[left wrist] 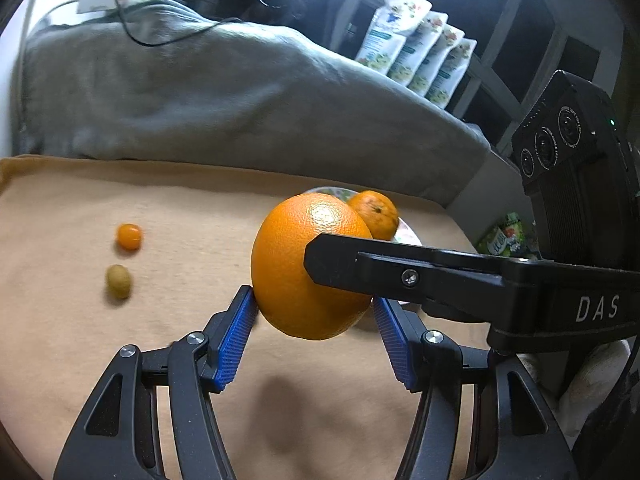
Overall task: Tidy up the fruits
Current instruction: 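Lift and carry the large orange with both grippers onto the plate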
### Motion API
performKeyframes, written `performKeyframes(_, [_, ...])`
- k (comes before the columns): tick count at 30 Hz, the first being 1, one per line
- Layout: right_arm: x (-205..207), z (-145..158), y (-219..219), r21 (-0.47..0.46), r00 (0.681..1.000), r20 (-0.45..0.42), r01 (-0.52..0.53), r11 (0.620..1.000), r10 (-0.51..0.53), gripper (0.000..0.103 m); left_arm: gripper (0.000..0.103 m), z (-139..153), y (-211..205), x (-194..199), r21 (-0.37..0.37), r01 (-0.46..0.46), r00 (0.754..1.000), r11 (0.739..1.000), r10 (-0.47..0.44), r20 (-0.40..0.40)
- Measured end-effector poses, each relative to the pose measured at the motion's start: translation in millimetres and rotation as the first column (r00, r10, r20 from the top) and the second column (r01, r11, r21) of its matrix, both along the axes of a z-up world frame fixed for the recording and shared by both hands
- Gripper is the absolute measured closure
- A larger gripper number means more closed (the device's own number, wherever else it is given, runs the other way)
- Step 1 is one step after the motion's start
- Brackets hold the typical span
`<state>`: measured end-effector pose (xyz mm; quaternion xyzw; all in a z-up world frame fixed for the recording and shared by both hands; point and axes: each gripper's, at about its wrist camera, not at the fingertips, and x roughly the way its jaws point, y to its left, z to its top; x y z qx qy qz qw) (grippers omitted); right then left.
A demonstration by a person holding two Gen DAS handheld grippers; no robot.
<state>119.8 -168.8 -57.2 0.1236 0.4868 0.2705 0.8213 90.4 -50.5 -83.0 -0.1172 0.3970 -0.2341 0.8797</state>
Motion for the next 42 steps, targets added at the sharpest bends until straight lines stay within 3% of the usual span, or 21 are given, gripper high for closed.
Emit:
performKeyframes(18, [9, -15, -64, 0.015, 0.995, -0.032, 0.091, 0.996, -0.090, 0.039, 0.043, -12, -63, 26, 0.039, 0.105, 0.994, 0.994, -0.104, -0.028])
performKeyframes(42, [17, -23, -84, 0.033, 0.991, -0.059, 0.119, 0.992, -0.117, 0.040, 0.043, -19, -82, 34, 0.073, 0.126, 0.992, 0.989, -0.124, -0.037])
